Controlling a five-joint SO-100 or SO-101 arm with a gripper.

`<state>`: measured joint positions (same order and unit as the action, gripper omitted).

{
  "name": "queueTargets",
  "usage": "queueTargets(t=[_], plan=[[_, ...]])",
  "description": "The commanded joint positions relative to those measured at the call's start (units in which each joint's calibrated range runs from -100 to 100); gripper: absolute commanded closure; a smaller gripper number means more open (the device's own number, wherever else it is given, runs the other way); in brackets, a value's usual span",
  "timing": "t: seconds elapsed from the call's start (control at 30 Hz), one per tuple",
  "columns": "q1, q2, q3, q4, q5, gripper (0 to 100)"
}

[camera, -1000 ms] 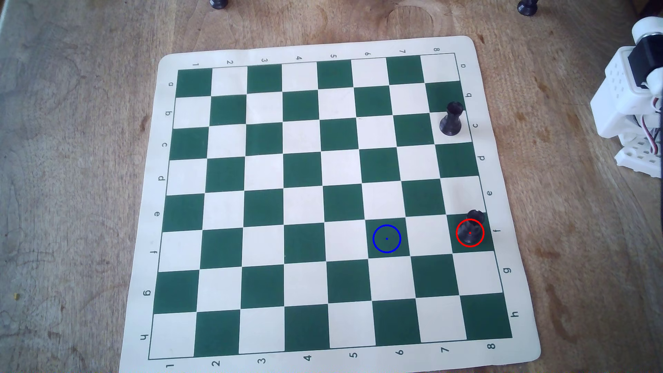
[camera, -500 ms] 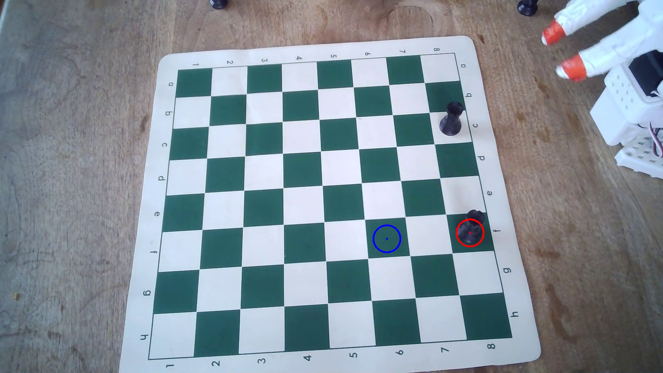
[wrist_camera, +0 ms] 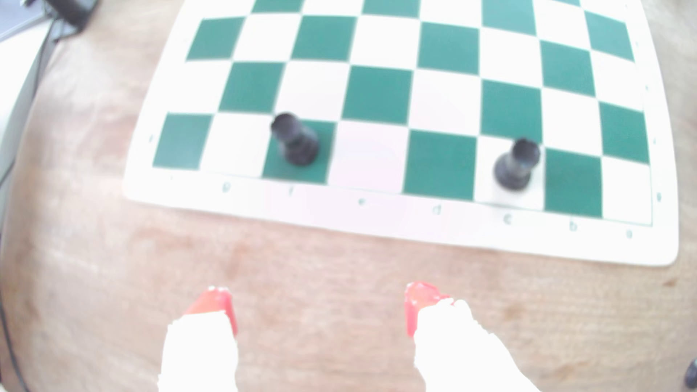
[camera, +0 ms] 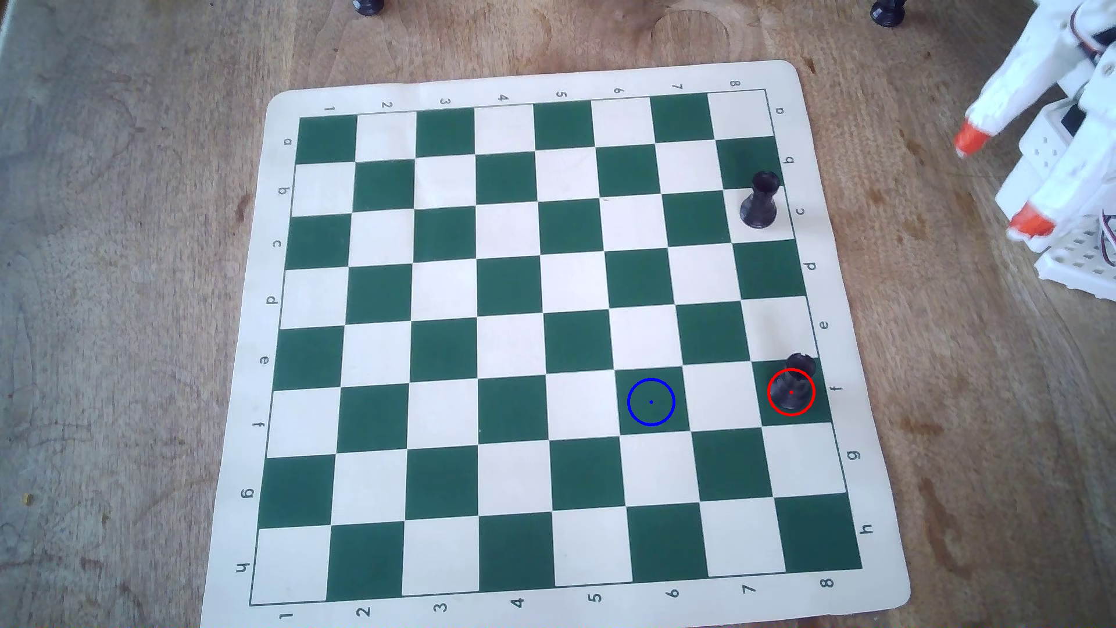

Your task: Move the chess piece from red to blue

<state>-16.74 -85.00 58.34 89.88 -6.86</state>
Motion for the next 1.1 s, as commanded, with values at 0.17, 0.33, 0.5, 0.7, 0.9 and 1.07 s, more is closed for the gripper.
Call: queueTargets(t=[0.17,0.33,0.5,0.7,0.9,1.07], plan=[[-4.2,5.1,17.5,-21.6,-2.9,76],[-6.0,11.6,19.6,-32.4,-3.9,77],[-7.5,20.2,20.4,-42.5,-4.9,79],[-7.6,24.3,20.8,-47.1,-5.1,81],[-7.5,29.1,20.7,-51.8,-5.1,84],[-8.2,34.2,20.2,-57.1,-5.1,86]])
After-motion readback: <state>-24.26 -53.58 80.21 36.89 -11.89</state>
